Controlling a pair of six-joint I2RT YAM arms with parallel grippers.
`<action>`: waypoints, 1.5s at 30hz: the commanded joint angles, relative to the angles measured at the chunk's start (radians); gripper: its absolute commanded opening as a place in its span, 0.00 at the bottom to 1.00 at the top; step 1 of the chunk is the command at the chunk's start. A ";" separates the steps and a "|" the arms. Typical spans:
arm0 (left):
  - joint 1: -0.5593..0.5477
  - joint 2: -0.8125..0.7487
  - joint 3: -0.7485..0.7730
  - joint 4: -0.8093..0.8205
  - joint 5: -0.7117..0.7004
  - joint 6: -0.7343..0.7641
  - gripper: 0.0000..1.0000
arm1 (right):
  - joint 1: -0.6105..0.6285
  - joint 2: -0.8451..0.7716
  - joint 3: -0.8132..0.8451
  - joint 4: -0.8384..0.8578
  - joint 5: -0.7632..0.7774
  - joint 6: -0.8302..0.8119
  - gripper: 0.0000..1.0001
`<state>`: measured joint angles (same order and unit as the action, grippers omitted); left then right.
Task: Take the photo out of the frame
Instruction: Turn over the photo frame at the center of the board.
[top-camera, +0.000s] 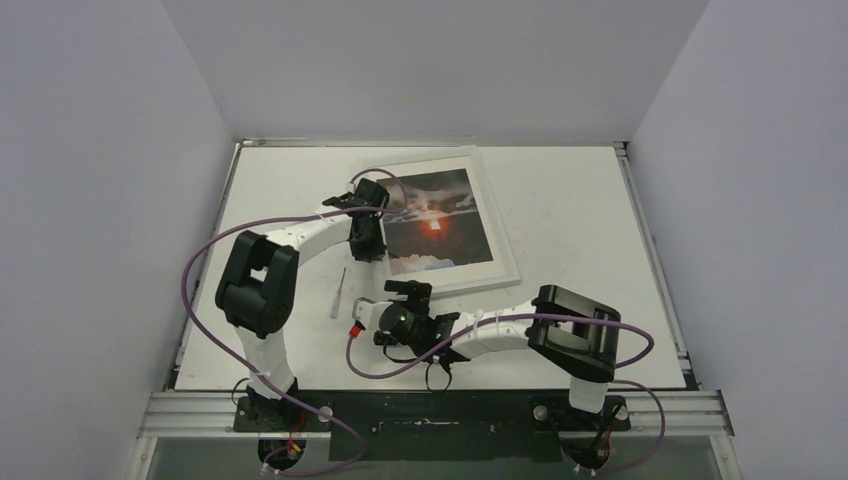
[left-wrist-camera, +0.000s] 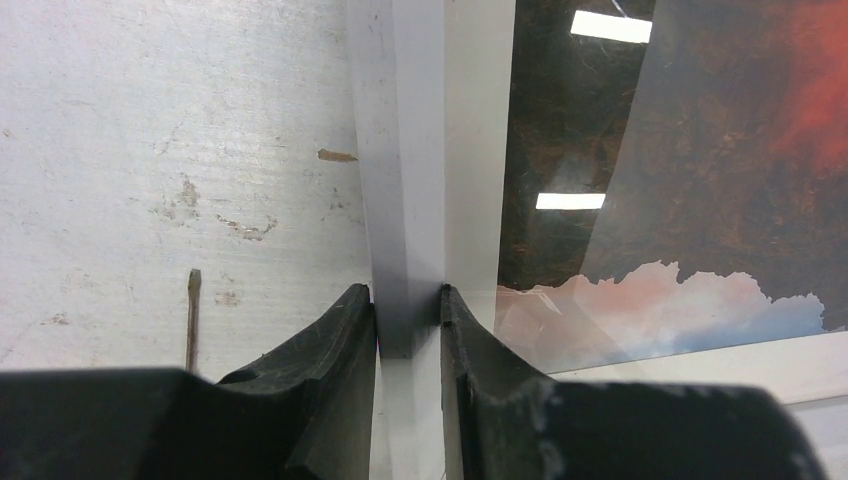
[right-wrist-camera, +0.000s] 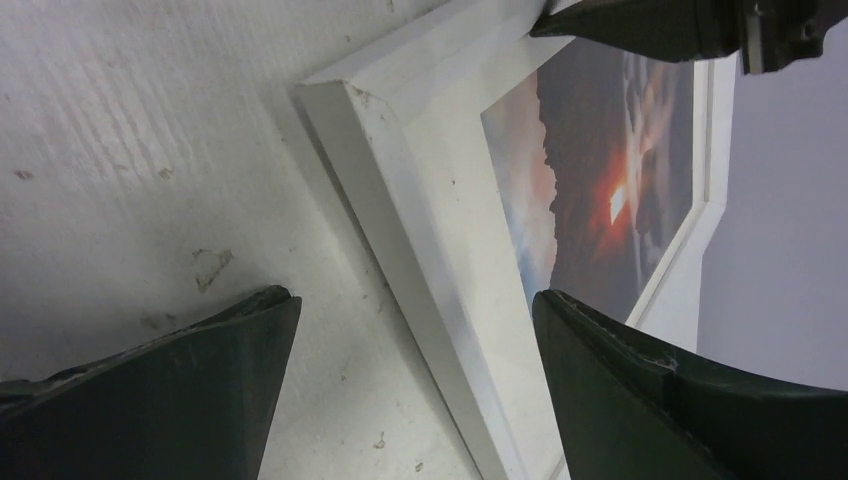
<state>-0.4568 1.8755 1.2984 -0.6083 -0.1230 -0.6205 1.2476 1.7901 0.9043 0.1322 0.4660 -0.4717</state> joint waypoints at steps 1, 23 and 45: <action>-0.001 -0.088 0.041 -0.008 0.034 0.025 0.00 | 0.026 0.054 0.060 0.063 0.075 -0.081 0.91; 0.001 -0.136 0.095 -0.076 0.101 0.039 0.00 | 0.070 0.265 0.058 0.302 0.421 -0.211 0.60; 0.190 -0.495 -0.155 0.178 0.403 -0.079 0.70 | 0.122 0.005 -0.053 0.463 0.540 -0.228 0.07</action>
<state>-0.3122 1.4548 1.2072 -0.5617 0.1390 -0.6533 1.3563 1.9629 0.8303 0.4995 0.8940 -0.7525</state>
